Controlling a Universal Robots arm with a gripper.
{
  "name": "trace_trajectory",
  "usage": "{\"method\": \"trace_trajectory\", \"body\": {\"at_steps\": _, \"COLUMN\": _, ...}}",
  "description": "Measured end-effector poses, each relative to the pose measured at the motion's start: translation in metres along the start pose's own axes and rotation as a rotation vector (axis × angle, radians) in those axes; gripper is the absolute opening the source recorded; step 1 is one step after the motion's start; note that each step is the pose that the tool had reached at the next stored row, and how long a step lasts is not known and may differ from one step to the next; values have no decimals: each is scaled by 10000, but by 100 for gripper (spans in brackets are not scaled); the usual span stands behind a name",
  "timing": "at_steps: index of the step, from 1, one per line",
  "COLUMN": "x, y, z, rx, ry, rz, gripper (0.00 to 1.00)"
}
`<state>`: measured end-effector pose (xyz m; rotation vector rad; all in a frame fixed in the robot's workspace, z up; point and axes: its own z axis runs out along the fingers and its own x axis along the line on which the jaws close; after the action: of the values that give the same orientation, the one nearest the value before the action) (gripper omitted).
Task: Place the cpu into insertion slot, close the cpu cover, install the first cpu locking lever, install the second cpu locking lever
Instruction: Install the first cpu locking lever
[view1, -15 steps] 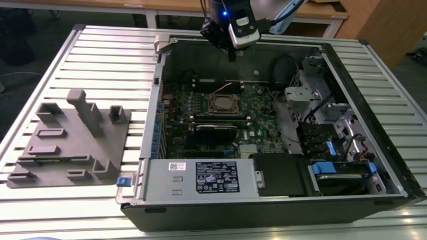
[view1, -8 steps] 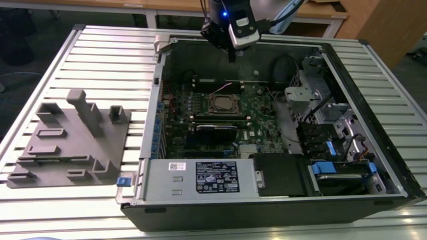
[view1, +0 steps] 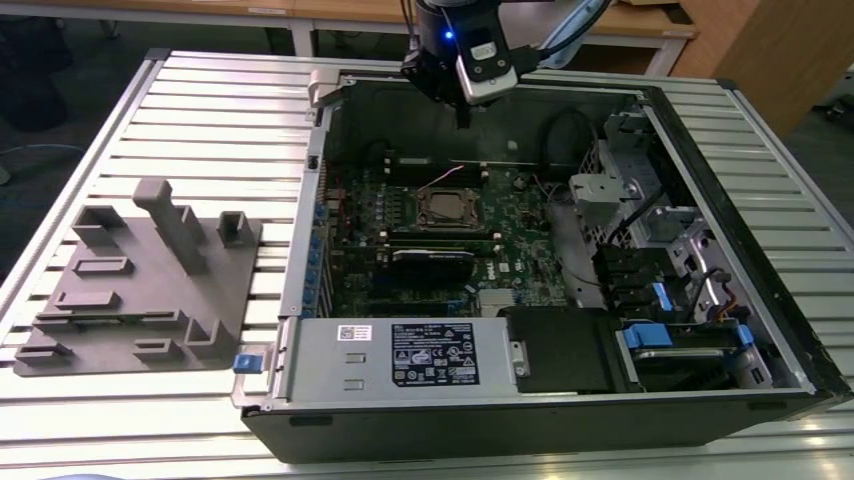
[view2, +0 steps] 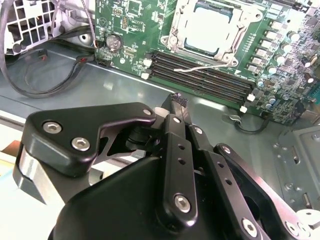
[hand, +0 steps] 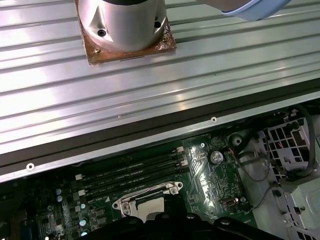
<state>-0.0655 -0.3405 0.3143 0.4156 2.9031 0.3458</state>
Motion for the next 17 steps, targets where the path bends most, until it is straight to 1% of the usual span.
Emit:
{"method": "trace_trajectory", "body": {"at_steps": 6, "x": 1, "y": -1, "z": 6, "rx": -4, "ry": -1, "rz": 0, "gripper": 11}}
{"method": "trace_trajectory", "body": {"at_steps": 9, "x": 3, "y": -5, "z": 20, "rx": -6, "ry": -2, "rz": 0, "gripper": 11}}
{"method": "trace_trajectory", "body": {"at_steps": 11, "x": 7, "y": -11, "z": 42, "rx": -2, "ry": -1, "rz": 0, "gripper": 11}}
{"method": "trace_trajectory", "body": {"at_steps": 17, "x": 23, "y": -39, "z": 146, "rx": 27, "ry": -9, "rz": -7, "gripper": 11}}
